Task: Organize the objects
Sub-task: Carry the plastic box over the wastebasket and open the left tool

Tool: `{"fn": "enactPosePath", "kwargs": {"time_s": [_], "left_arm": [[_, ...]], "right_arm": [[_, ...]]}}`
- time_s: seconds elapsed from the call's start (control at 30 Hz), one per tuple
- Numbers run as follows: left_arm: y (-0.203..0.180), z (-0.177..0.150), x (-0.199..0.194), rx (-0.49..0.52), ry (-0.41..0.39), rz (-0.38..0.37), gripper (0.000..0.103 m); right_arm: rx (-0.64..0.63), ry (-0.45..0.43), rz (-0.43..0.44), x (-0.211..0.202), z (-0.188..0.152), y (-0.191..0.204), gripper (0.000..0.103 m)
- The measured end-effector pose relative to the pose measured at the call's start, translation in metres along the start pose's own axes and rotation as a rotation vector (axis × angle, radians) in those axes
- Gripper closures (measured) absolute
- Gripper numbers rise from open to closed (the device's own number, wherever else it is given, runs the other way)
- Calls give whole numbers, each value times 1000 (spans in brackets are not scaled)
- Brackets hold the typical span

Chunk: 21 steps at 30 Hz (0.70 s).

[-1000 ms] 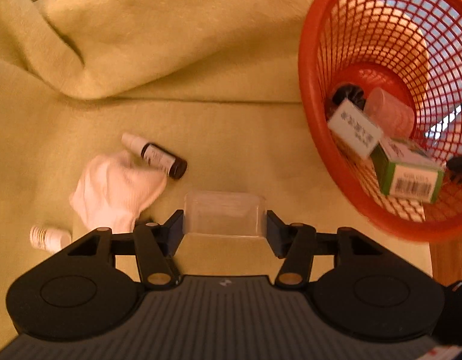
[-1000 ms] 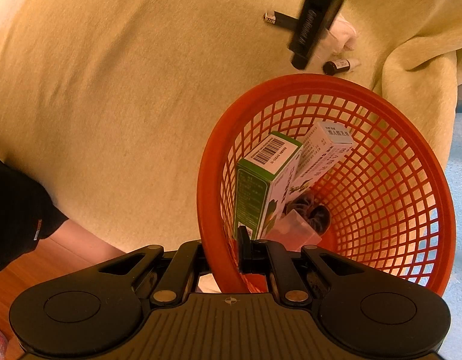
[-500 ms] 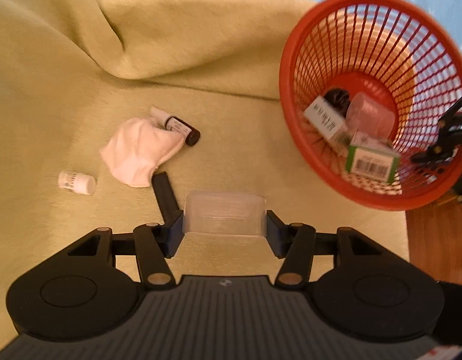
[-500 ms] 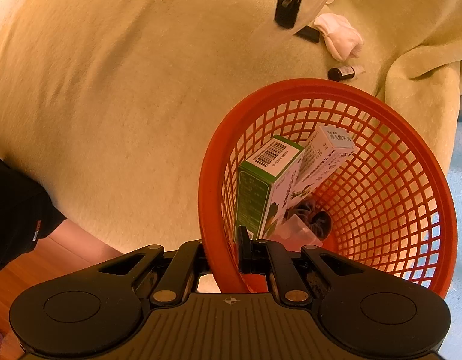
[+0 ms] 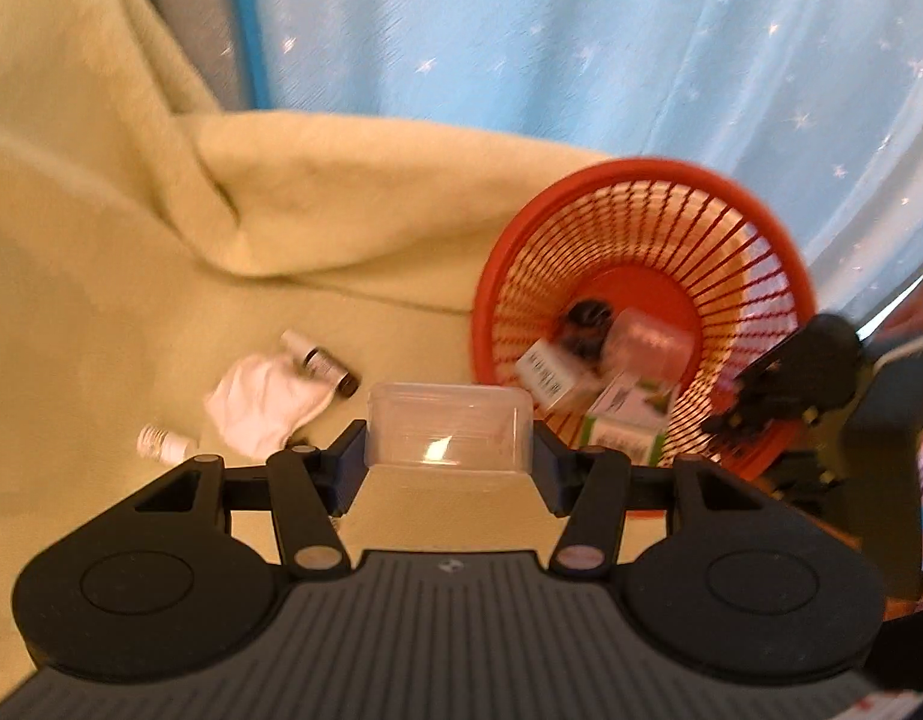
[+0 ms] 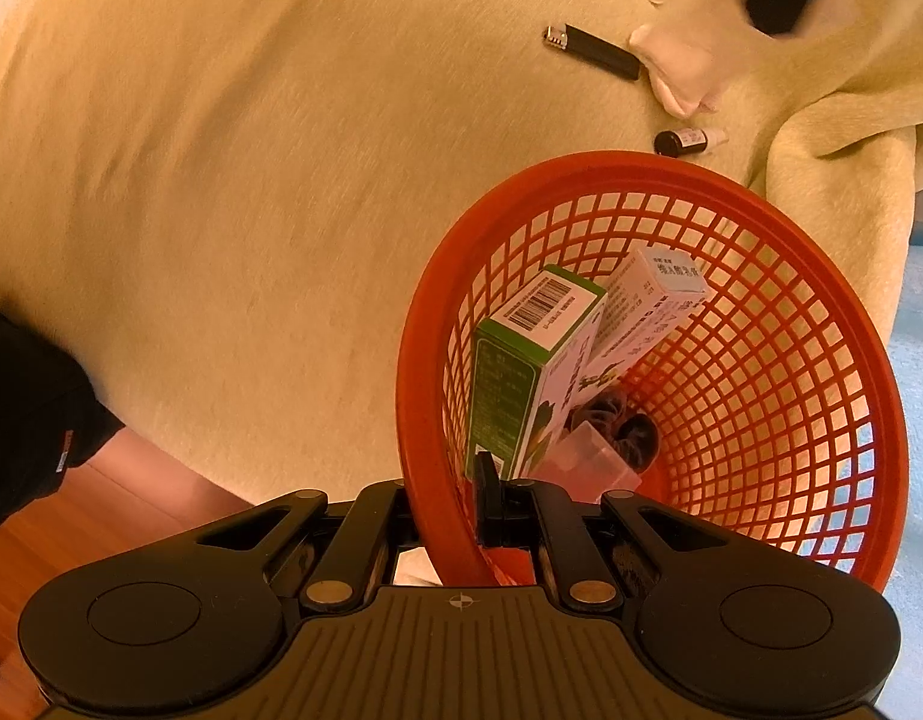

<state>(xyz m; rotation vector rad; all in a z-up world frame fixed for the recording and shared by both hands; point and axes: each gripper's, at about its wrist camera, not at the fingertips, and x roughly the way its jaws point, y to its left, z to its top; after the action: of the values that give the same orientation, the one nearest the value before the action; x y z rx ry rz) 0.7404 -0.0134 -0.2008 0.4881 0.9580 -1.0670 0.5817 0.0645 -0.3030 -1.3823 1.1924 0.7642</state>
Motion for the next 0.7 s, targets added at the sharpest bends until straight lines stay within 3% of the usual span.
{"fn": "enactPosePath", "kwargs": {"time_s": [0.3,0.5,0.57,0.7], "left_arm": [[-30,35,8,85,-35,-87,52],[-46,59,19,78,-58,-168,52],[-50,69,21,59,-76,-199,35],[-61,76,19,77,-112,-209,34]], "right_arm": [[10,-1,-4,-1,0,0,100],[20,-2,-3,-2,-1,1,100],[24,-3,-1,-2,0,2,100],[27,-8,2,-2,0,0,100]]}}
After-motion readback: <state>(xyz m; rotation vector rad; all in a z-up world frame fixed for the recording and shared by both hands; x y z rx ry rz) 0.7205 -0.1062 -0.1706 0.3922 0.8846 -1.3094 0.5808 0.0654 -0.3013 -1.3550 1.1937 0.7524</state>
